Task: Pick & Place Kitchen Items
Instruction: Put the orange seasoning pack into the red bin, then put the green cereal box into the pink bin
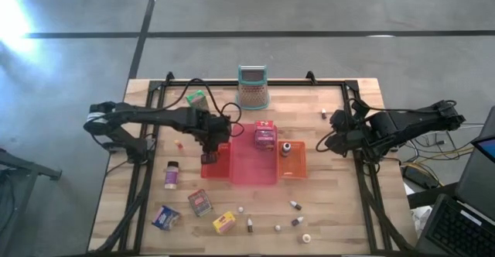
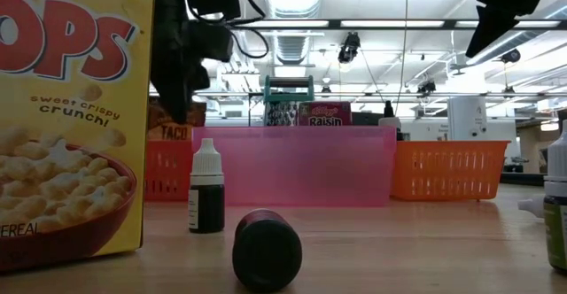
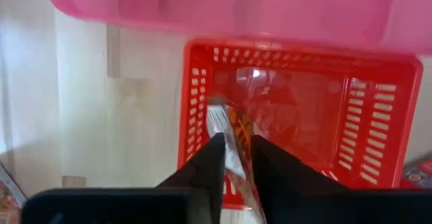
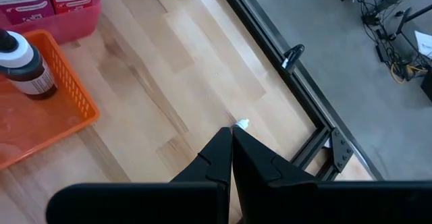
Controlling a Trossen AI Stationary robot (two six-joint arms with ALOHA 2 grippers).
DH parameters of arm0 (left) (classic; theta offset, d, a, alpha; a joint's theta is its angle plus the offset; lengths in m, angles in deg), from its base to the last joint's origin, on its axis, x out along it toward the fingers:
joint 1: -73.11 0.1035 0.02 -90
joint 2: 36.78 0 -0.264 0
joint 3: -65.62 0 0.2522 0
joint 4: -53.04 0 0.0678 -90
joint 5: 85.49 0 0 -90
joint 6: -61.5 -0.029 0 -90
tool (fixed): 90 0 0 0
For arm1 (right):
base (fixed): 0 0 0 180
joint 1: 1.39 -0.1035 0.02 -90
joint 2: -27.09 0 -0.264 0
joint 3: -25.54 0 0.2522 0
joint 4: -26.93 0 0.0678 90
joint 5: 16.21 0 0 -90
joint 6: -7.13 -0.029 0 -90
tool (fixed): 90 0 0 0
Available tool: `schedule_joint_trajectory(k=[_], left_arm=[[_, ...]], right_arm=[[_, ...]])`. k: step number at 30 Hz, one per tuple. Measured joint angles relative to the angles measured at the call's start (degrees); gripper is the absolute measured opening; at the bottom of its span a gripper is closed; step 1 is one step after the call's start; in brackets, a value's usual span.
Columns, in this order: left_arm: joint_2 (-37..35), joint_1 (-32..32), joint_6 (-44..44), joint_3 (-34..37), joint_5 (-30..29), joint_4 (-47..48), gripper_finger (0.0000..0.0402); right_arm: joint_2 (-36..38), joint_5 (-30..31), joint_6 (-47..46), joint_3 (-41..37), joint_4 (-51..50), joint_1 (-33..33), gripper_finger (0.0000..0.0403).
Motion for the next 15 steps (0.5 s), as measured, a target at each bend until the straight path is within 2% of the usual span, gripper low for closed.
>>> schedule_joint_trajectory(k=[7, 15], left_arm=[[-0.1, 0.0, -0.1, -2.4, -0.3, 2.0, 0.0126], [-0.5, 0.0, 1.2, -8.3, -0.4, 11.6, 0.0131]], right_arm=[[0.0, 0.0, 0.0, 0.0, 0.3, 0.0, 0.0008], [0.0, 0.2, 0.0, 0.0, 0.4, 0.0, 0.0008]])
